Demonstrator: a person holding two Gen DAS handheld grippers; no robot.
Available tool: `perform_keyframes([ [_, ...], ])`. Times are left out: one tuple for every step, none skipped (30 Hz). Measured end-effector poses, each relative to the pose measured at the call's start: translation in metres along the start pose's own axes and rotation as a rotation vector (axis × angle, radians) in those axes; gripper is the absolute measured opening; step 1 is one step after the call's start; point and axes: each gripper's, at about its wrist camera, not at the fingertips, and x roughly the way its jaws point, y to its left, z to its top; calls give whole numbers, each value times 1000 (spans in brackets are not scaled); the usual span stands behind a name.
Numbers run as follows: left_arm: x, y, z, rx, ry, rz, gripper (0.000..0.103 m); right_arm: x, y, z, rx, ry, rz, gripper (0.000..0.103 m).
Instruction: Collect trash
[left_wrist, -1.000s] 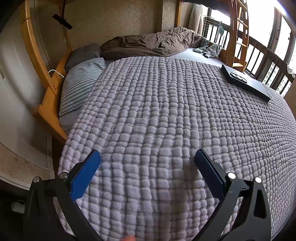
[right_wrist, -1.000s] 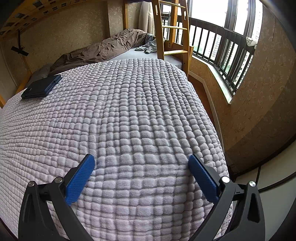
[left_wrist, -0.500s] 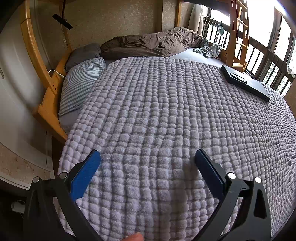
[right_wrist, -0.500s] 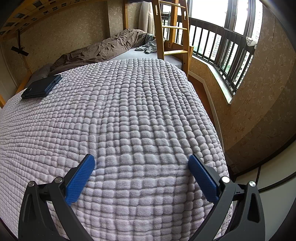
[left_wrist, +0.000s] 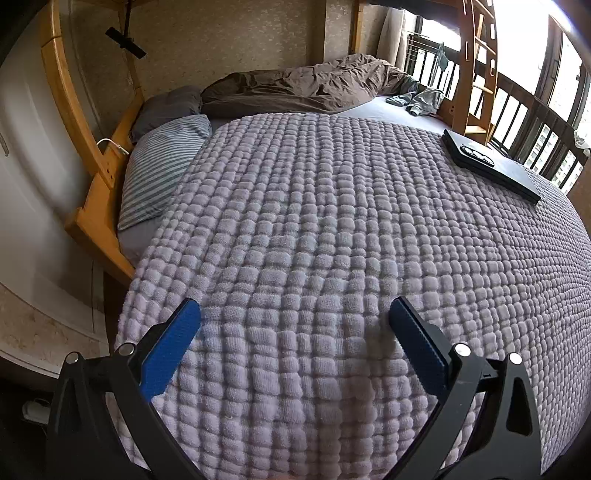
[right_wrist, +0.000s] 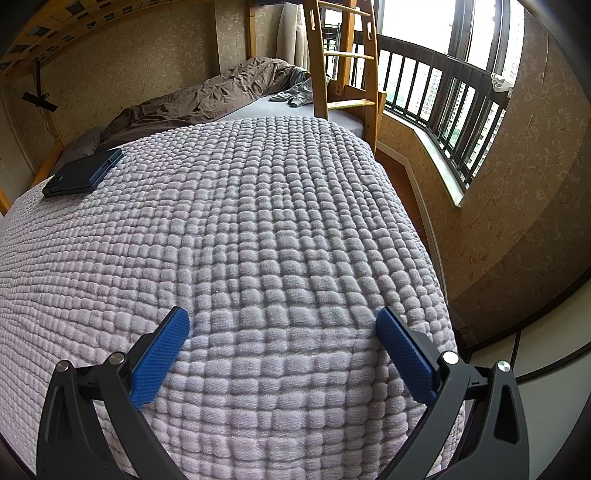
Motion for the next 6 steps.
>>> perform_keyframes([
  [0, 1, 0, -2, 0, 1, 102, 0, 0, 0, 0, 0, 0, 99],
  [0, 1, 0, -1, 0, 1, 102, 0, 0, 0, 0, 0, 0, 99],
  [0, 2, 0, -1, 0, 1, 102, -1, 0, -1, 0, 0, 0, 99],
  [0, 2, 0, -1, 1, 1, 102, 0, 0, 0, 0, 0, 0, 99],
  [1, 1, 0, -1, 0, 1, 102, 0, 0, 0, 0, 0, 0, 99],
  [0, 2, 0, -1, 0, 0, 102, -1, 0, -1, 0, 0, 0, 99],
])
